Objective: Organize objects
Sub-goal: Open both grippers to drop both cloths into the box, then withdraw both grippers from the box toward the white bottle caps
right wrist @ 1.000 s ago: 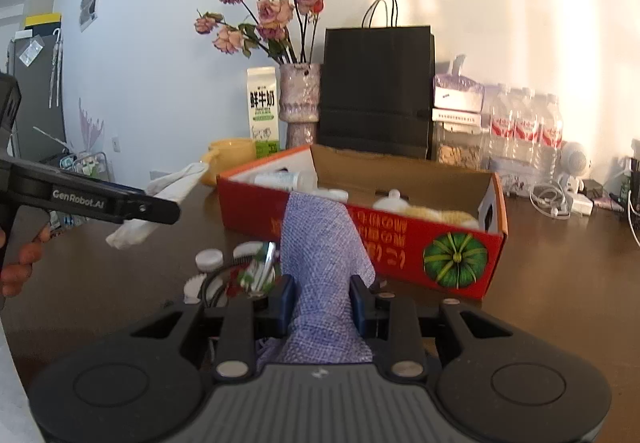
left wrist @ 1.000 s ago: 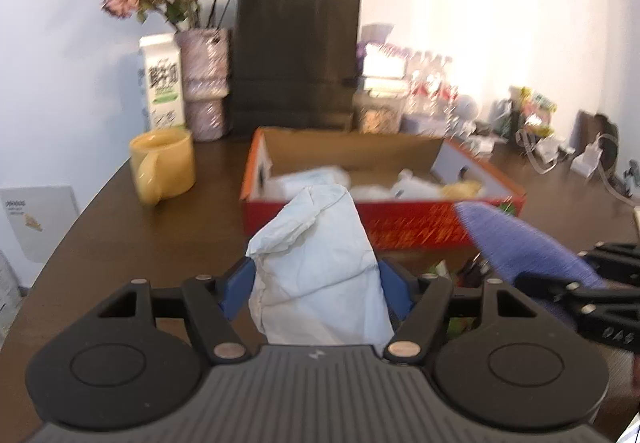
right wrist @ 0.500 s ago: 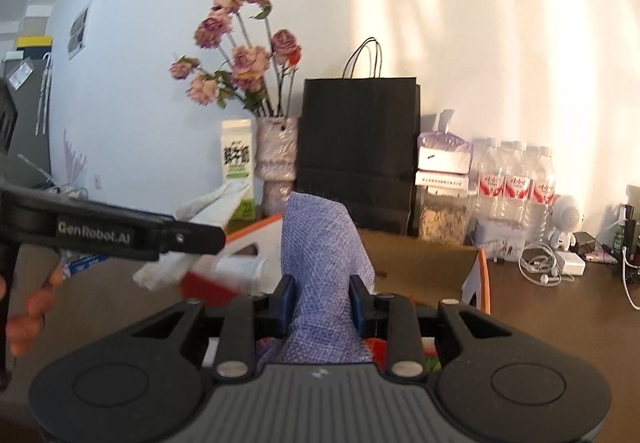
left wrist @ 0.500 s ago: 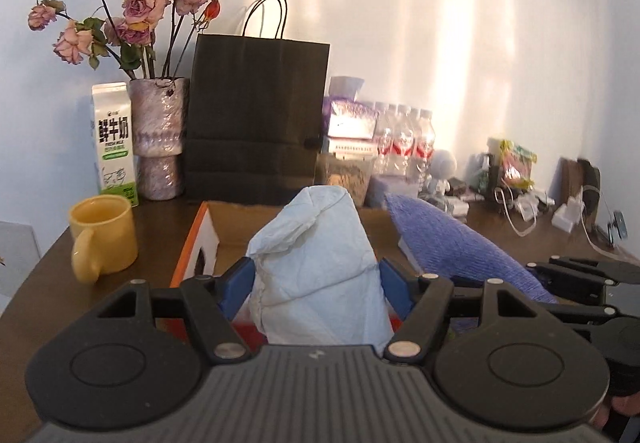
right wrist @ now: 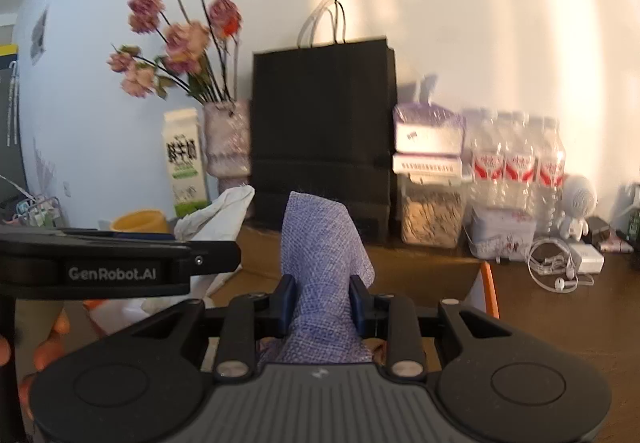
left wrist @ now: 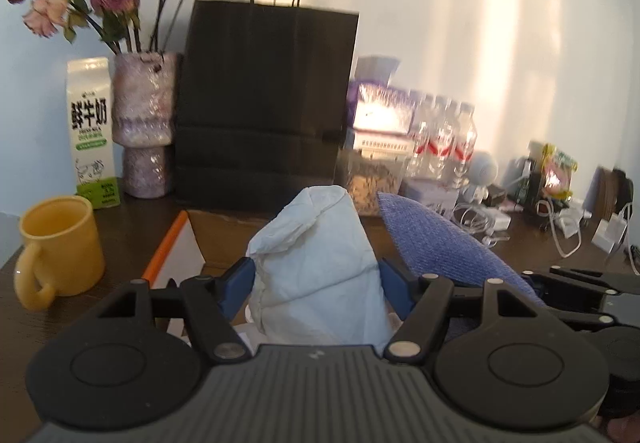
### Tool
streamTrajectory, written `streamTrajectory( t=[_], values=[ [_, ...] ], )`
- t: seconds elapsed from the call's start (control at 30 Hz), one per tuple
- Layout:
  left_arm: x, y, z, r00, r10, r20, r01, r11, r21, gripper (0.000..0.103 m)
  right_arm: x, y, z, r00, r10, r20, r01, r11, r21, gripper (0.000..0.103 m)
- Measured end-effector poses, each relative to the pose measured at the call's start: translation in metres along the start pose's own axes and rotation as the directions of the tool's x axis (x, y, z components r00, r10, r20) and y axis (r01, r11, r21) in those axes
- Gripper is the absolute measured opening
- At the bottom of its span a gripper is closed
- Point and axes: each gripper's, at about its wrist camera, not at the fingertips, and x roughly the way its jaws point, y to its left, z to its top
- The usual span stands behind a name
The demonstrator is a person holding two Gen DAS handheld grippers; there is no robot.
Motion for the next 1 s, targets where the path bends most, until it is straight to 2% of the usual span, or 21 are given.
streamTrajectory(
  t=[0.17,0.27,0.3,0.33,0.37,0.4,0.63,1.0],
  values=[
    [0.012,0.005,-0.002,1.000,0.010,-0.019,-0.009,1.000,0.003,0.071,0.011,-0.008,-0.005,1.000,-0.004,-0.030,0.005,1.000,0.019,0.027],
    [0.014,0.006,-0.003,0.999,0.025,-0.029,-0.025,1.000,-0.001,0.082,0.015,-0.008,-0.009,0.998,-0.012,-0.054,0.013,1.000,0.015,0.031],
    [0.014,0.006,-0.004,0.999,0.028,-0.031,-0.028,1.000,0.002,0.094,0.016,-0.008,-0.010,0.998,-0.021,-0.060,0.021,1.000,0.010,0.045],
    [0.013,0.005,-0.004,0.999,0.034,-0.029,-0.034,0.999,0.004,0.103,0.016,-0.007,-0.010,0.998,-0.027,-0.061,0.028,1.000,0.009,0.074],
    [0.012,0.004,-0.005,0.999,0.041,-0.021,-0.041,0.999,0.006,0.103,0.016,-0.007,-0.011,0.997,-0.036,-0.062,0.037,0.999,0.008,0.091],
    [0.012,0.003,-0.005,0.999,0.048,-0.022,-0.048,0.999,0.010,0.103,0.015,-0.007,-0.012,0.997,-0.046,-0.061,0.047,0.999,0.007,0.102],
    [0.017,0.005,-0.007,0.996,0.071,-0.050,-0.071,0.997,0.003,0.103,0.016,-0.009,-0.014,0.996,-0.066,-0.067,0.067,0.998,0.009,0.103],
    [0.015,0.003,-0.007,0.997,0.059,-0.046,-0.059,0.998,0.000,0.103,0.014,-0.008,-0.015,0.995,-0.070,-0.068,0.071,0.997,0.005,0.103]
  ],
)
